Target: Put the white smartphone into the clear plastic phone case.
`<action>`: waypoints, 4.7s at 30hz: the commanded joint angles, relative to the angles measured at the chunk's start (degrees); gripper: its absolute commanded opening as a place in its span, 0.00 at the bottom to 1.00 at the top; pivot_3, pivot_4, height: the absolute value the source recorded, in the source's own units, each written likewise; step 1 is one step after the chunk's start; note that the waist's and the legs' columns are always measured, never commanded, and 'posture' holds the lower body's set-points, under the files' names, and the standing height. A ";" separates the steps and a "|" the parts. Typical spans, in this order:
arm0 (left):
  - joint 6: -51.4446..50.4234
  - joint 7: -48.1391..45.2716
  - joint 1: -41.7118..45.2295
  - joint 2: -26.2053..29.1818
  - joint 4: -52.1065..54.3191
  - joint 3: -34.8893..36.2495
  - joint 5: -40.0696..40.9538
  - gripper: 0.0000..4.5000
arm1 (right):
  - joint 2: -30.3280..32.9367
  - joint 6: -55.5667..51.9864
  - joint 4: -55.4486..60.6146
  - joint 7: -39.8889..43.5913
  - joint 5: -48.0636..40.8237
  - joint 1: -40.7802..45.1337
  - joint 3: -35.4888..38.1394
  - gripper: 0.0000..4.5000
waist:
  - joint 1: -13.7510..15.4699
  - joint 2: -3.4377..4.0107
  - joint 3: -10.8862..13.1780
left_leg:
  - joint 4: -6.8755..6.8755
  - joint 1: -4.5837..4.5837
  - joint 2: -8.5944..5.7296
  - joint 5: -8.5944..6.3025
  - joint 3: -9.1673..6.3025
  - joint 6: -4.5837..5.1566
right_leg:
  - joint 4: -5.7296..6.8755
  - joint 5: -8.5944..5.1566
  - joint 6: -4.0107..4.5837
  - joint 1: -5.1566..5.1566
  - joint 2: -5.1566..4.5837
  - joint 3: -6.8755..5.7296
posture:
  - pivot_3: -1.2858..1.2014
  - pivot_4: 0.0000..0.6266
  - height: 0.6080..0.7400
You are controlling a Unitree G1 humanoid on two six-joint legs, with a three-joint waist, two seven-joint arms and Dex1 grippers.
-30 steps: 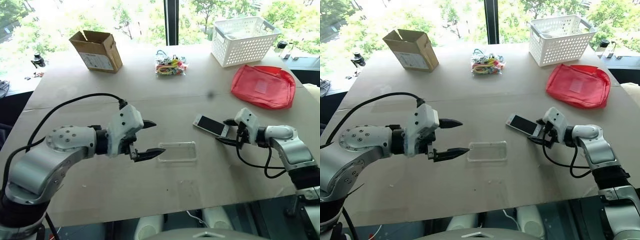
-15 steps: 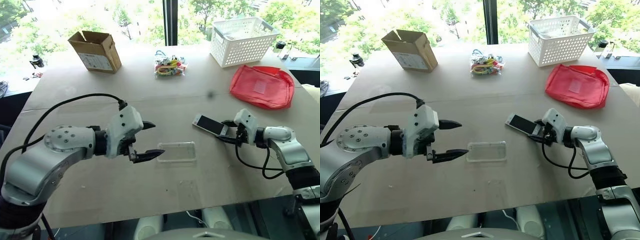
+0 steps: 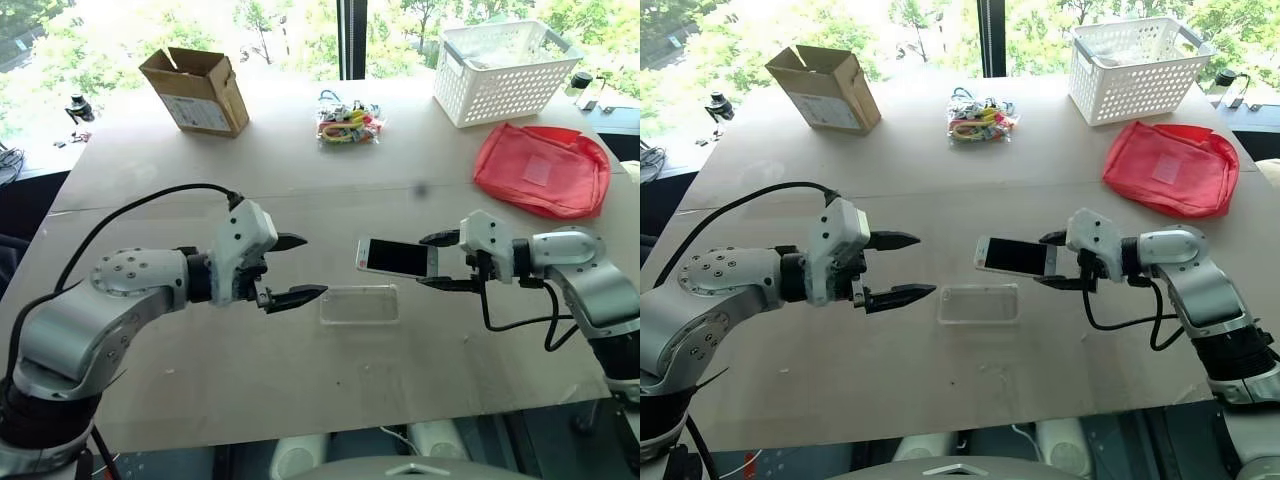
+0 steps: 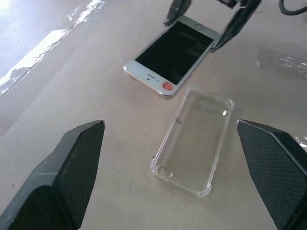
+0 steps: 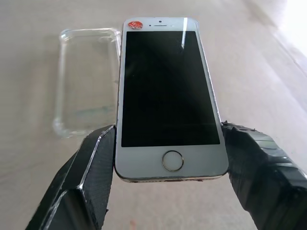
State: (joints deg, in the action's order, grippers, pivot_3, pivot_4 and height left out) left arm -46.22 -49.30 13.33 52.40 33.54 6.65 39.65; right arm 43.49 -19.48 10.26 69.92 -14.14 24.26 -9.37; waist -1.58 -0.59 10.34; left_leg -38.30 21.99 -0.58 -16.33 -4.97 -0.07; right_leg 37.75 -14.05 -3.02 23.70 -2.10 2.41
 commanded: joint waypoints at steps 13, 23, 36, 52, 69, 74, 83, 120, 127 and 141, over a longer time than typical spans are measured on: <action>13.38 -7.29 10.67 -10.96 -15.08 -17.40 -12.00 0.03 | 2.07 3.49 1.90 2.14 4.35 -0.96 -5.54 0.65 | 0.78 -0.01 0.01 | -0.11 -0.03 -0.22 0.01 0.07 0.00 | 0.11 0.00 0.00 -0.04 0.04 -0.01 | 0.52 0.24 1.00; 15.95 -9.36 12.95 -15.15 -21.78 -26.34 -20.85 0.03 | 1.56 -1.13 5.29 -0.55 5.87 -1.98 -7.12 0.65 | 0.68 -0.02 0.01 | -0.11 -0.01 -0.21 0.13 -0.01 -0.21 | 0.13 0.00 0.00 -0.02 0.04 -0.01 | 0.52 0.24 1.00; 14.94 -10.24 11.06 -18.81 -26.30 -29.97 -24.45 0.03 | 1.68 -4.58 8.48 -0.29 5.04 -0.98 -7.33 0.65 | 0.77 -0.04 -0.03 | -0.17 -0.05 -0.23 0.02 -0.02 -0.01 | 0.21 0.01 -0.01 -0.06 0.03 -0.02 | 0.52 0.24 1.00; 12.76 -10.63 5.96 -17.66 -24.57 -31.28 -25.86 0.03 | 0.62 -7.43 10.25 -0.99 5.64 1.86 -7.90 0.65 | 0.66 -0.05 -0.14 | -0.20 -0.19 -0.21 0.02 -0.01 -0.01 | 0.28 0.01 0.00 -0.13 0.05 0.01 | 0.52 0.24 1.00; 13.02 -9.76 4.54 -17.30 -24.32 -30.92 -26.61 0.00 | 1.83 -10.12 8.54 -4.13 1.12 3.43 -1.83 0.98 | 0.87 -0.02 -0.34 | -0.20 -0.23 -0.22 0.02 -0.05 0.00 | 0.25 0.01 0.00 -0.25 0.00 -0.02 | 0.52 0.24 1.00; 12.15 -8.58 5.52 -18.27 -22.43 -26.11 -23.35 0.00 | 6.00 -10.73 7.16 -2.39 -0.33 1.16 0.64 0.79 | 0.86 -0.04 -0.36 | -0.20 -0.24 -0.22 0.01 -0.05 0.00 | 0.22 0.01 0.00 -0.28 -0.01 -0.04 | 0.52 0.24 1.00; -1.03 -8.13 11.68 -14.10 -11.36 -12.03 -10.69 0.00 | 11.57 -9.45 6.31 -1.09 2.50 -3.06 -1.71 0.03 | 0.51 -0.07 -0.27 | -0.22 -0.09 -0.19 0.02 -0.05 0.01 | 0.24 0.00 -0.01 -0.11 0.02 -0.04 | 0.52 0.24 1.00; 4.05 -9.14 3.21 -9.72 -15.20 -19.39 -17.59 0.00 | 0.25 -14.26 10.47 -4.54 6.82 2.29 -13.21 0.03 | 0.62 -0.06 -0.15 | -0.18 -0.09 -0.19 0.02 -0.03 -0.01 | 0.25 0.00 0.00 -0.07 -0.01 -0.03 | 0.52 0.24 1.00; 3.91 -8.71 2.64 -10.21 -14.81 -19.40 -17.79 0.00 | -2.33 -18.19 13.47 -5.28 6.69 2.21 -14.93 0.03 | 0.57 -0.06 -0.17 | -0.18 -0.14 -0.18 0.02 -0.03 -0.01 | 0.31 0.01 0.00 -0.07 0.05 -0.02 | 0.52 0.24 1.00; 3.55 -8.70 1.91 -8.57 -13.78 -17.13 -17.58 0.00 | 3.10 -17.43 10.54 -6.08 8.54 0.42 -10.19 0.03 | 0.52 -0.07 -0.21 | -0.18 -0.16 -0.18 0.02 -0.02 -0.01 | 0.31 0.01 0.00 -0.08 0.04 0.00 | 0.52 0.24 1.00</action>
State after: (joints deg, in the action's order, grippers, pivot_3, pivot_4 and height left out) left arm -43.01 -57.76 15.38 43.18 18.02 -11.34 21.56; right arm 45.51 -38.08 19.96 63.46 -5.43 24.93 -21.62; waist -1.06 -0.66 10.13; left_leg -38.49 21.87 -0.76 -16.31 -4.99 -0.08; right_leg 38.05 -14.05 -3.02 23.63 -2.07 2.39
